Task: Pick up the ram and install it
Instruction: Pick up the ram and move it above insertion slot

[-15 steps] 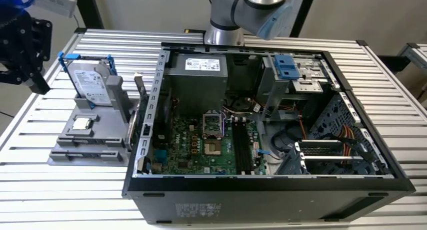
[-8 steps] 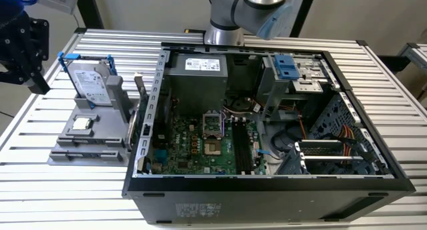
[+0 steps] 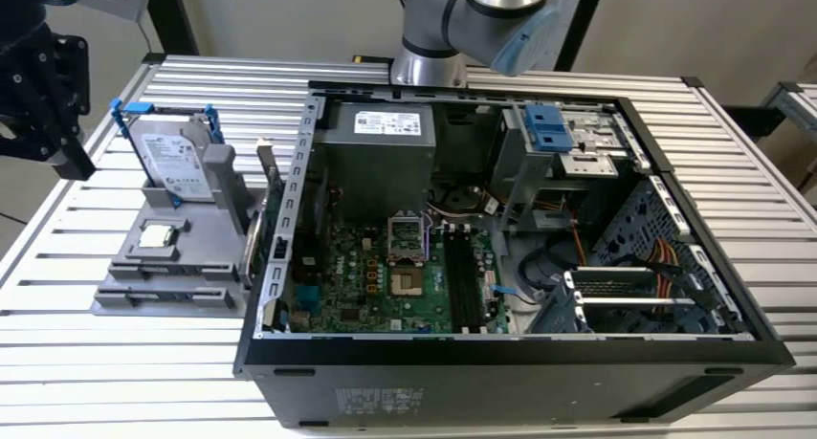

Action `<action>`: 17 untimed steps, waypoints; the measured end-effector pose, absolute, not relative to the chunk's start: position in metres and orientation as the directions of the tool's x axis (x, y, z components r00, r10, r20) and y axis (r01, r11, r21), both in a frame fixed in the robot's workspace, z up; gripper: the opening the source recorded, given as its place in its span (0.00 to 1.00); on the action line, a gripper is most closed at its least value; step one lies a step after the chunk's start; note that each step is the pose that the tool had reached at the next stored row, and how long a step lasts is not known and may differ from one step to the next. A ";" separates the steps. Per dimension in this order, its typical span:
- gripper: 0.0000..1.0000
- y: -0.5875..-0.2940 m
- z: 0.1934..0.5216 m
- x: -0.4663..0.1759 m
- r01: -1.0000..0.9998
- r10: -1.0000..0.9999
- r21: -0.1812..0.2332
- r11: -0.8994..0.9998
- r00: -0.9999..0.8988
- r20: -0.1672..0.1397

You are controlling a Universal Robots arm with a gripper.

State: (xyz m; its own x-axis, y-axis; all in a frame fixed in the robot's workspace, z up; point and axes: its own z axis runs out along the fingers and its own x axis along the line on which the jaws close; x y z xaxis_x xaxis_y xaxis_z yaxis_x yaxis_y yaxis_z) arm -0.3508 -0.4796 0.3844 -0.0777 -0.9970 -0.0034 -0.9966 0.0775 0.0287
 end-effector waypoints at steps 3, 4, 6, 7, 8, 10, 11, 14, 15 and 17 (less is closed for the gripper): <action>0.00 -0.480 0.384 -0.351 -0.997 -0.997 0.029 0.077 -0.077 -0.003; 0.00 -0.480 0.384 -0.351 -0.997 -0.997 0.029 0.077 -0.077 -0.003; 1.00 -0.480 0.384 -0.351 -0.997 -0.997 0.029 0.076 -0.076 -0.003; 1.00 -0.480 0.384 -0.351 -0.997 -0.997 0.029 0.076 -0.076 -0.003; 1.00 -0.480 0.384 -0.351 -0.997 -0.997 0.029 0.076 -0.076 -0.003; 1.00 -0.480 0.384 -0.351 -0.997 -0.997 0.029 0.076 -0.076 -0.003; 1.00 -0.480 0.384 -0.351 -0.997 -0.997 0.029 0.075 -0.075 -0.003; 1.00 -0.480 0.384 -0.351 -0.997 -0.997 0.029 0.075 -0.075 -0.003; 1.00 -0.480 0.384 -0.351 -0.997 -0.997 0.029 0.074 -0.074 -0.003; 1.00 -0.480 0.384 -0.351 -0.997 -0.997 0.029 0.074 -0.074 -0.003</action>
